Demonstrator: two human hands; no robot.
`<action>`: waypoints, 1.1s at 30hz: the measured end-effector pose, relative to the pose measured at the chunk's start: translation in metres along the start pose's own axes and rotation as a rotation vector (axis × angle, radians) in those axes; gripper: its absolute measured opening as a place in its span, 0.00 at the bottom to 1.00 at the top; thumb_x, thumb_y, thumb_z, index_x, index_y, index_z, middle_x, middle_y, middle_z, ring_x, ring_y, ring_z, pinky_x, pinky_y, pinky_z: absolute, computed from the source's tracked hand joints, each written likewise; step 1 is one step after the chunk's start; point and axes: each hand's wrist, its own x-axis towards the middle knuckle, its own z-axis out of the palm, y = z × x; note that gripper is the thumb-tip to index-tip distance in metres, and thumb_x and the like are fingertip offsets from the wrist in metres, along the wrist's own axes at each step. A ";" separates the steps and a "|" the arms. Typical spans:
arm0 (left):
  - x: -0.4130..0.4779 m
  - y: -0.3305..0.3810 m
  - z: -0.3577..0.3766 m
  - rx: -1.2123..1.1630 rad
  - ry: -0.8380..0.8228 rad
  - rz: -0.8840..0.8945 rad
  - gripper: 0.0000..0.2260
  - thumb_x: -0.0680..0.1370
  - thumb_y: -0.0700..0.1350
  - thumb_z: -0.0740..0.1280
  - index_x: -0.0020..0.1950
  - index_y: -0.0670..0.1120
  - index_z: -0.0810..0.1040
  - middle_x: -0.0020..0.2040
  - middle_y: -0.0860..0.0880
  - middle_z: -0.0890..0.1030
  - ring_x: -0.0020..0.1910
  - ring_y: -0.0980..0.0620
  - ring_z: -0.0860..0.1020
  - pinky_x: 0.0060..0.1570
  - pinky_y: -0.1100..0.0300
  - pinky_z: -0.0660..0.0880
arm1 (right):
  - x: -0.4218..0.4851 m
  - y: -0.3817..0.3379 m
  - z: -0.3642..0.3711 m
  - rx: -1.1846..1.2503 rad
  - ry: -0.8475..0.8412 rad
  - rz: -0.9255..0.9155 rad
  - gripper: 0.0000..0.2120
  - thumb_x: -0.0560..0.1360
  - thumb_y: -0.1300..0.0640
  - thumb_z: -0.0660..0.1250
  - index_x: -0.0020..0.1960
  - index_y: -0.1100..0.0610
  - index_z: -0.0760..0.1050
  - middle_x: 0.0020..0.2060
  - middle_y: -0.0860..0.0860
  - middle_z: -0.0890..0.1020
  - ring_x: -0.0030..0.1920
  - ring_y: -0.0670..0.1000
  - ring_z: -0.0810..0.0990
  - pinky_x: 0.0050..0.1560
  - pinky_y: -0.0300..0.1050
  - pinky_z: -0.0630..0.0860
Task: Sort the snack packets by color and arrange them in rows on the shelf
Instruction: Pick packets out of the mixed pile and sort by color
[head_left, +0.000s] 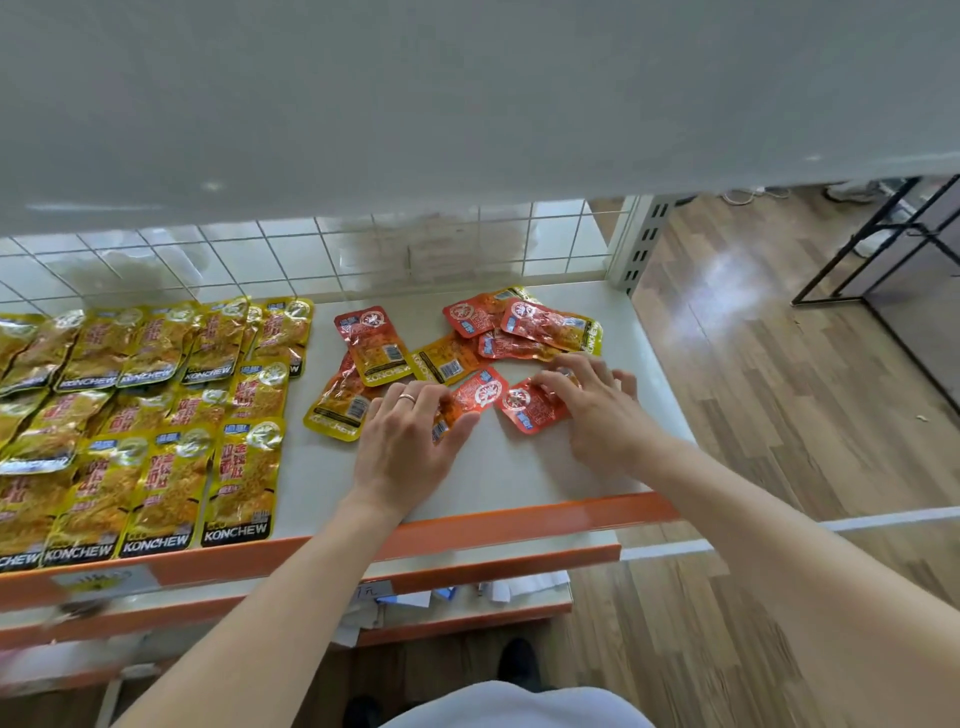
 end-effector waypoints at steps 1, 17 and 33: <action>0.000 0.000 -0.001 -0.027 0.013 0.002 0.29 0.82 0.66 0.53 0.53 0.42 0.79 0.49 0.45 0.83 0.49 0.44 0.80 0.47 0.49 0.76 | 0.001 0.001 -0.001 0.013 0.019 -0.019 0.33 0.69 0.61 0.63 0.73 0.47 0.66 0.71 0.48 0.65 0.74 0.52 0.58 0.68 0.56 0.53; 0.002 -0.001 -0.010 -0.178 0.157 -0.216 0.04 0.78 0.38 0.70 0.51 0.38 0.79 0.37 0.44 0.81 0.33 0.45 0.78 0.35 0.63 0.65 | 0.014 -0.021 -0.010 -0.342 0.259 -0.271 0.16 0.71 0.63 0.58 0.56 0.64 0.75 0.36 0.55 0.81 0.34 0.58 0.79 0.36 0.48 0.72; -0.026 0.016 -0.102 -1.171 0.087 -0.824 0.08 0.81 0.38 0.65 0.58 0.46 0.80 0.49 0.47 0.85 0.49 0.47 0.83 0.51 0.52 0.81 | -0.014 -0.100 -0.044 1.600 0.157 0.313 0.08 0.82 0.65 0.62 0.54 0.56 0.78 0.50 0.52 0.85 0.53 0.52 0.84 0.56 0.52 0.81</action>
